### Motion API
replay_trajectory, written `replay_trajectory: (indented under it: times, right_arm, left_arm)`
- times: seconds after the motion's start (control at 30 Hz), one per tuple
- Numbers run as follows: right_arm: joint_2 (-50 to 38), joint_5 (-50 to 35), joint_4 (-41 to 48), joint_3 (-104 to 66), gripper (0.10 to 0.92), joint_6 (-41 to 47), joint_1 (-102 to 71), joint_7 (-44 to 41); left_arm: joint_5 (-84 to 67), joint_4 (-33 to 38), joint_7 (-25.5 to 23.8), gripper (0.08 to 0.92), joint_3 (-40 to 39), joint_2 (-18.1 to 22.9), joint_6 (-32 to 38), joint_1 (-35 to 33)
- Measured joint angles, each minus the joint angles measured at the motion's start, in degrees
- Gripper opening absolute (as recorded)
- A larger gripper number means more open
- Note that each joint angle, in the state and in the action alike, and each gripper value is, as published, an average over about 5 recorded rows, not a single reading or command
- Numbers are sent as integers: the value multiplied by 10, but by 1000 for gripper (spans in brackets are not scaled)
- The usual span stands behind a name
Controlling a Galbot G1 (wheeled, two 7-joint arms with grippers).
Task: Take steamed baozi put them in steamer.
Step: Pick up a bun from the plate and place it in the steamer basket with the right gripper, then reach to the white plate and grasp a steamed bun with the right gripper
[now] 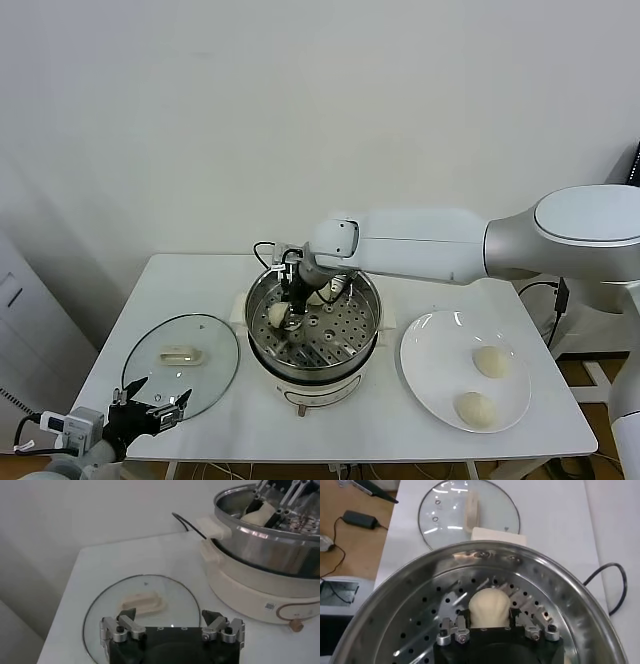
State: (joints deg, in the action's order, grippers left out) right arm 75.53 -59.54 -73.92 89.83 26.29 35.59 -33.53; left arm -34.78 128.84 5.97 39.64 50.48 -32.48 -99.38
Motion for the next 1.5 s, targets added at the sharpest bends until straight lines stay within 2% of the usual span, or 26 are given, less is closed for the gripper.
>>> replay_trajectory:
  times: [0.23, 0.37, 0.73, 1.03, 1.5]
  right_arm:
    - [-1, -2, 3, -9, 738, 4, -2, 3]
    - [-12, -1, -4, -8, 811, 1, 11, -8]
    - [-123, 41, -48, 31, 823, -42, 117, -125]
    - [-254, 124, -93, 87, 823, -97, 166, -223]
    - [-399, 253, -126, 92, 823, -152, 115, -277]
  left_arm:
    - [-1, 0, 0, 823, 2, 0, 1, -1]
    - [-3, 0, 0, 823, 5, 0, 1, -1]
    - [-5, 5, 0, 823, 10, 0, 2, -6]
    - [-5, 13, 0, 823, 14, 3, 2, -12]
    - [-5, 16, 0, 823, 14, 1, 3, -10]
